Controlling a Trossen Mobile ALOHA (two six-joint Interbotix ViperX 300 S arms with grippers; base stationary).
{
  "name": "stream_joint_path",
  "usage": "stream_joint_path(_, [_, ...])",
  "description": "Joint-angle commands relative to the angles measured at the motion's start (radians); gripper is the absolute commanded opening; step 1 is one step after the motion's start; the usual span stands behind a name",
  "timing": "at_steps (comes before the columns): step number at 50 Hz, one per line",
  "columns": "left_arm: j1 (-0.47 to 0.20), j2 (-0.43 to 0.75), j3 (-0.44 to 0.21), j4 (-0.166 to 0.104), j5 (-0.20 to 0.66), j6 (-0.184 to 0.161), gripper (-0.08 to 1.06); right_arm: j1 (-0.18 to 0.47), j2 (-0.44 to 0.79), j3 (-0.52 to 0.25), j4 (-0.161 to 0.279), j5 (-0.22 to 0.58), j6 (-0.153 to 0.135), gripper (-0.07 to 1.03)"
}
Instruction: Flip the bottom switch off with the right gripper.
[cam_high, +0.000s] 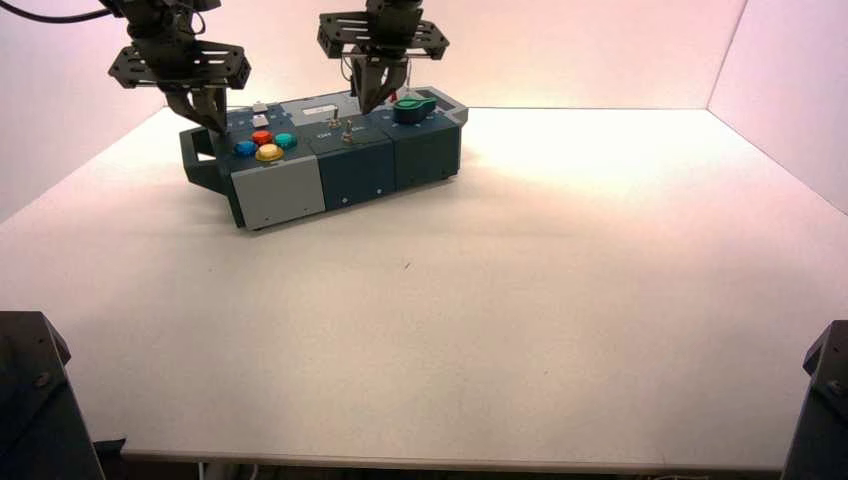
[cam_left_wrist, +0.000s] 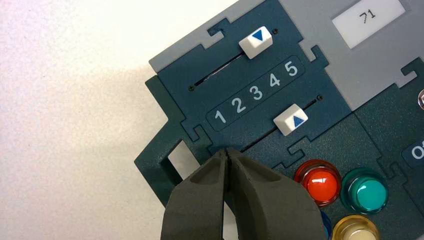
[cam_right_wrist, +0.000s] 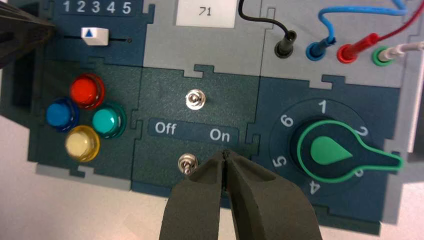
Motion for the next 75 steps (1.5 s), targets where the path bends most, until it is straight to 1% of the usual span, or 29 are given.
stream_joint_path(1, [0.012,0.046,0.018,0.003,0.009,0.005,-0.03,0.003,-0.012,-0.031,0.003,0.0,-0.002,-0.02])
stream_joint_path(13, [0.012,0.058,0.017,0.003,0.011,0.005,-0.03,0.003,0.012,-0.043,0.008,0.0,0.002,-0.02])
stream_joint_path(20, [0.012,0.064,0.015,0.003,0.009,0.005,-0.03,0.005,0.023,-0.058,0.012,0.011,0.003,-0.02])
stream_joint_path(27, [0.012,0.067,0.015,0.003,0.009,0.005,-0.03,0.005,0.029,-0.077,0.026,0.032,0.005,-0.02])
stream_joint_path(37, [0.012,0.066,0.014,0.003,0.009,0.005,-0.03,0.026,0.031,-0.106,0.028,0.057,0.005,-0.02])
stream_joint_path(46, [0.012,0.067,0.015,0.005,0.008,0.005,-0.03,0.044,0.038,-0.13,0.028,0.077,0.011,-0.02])
stream_joint_path(53, [0.011,0.067,0.017,0.003,0.009,0.005,-0.03,0.052,0.044,-0.138,0.028,0.097,0.012,-0.02])
stream_joint_path(65, [0.012,0.067,0.02,0.005,0.008,0.005,-0.03,0.04,0.055,-0.138,0.02,0.097,0.014,-0.02])
stream_joint_path(75, [0.011,0.067,0.02,0.005,0.008,0.006,-0.03,0.032,0.078,-0.178,0.018,0.095,0.015,-0.02])
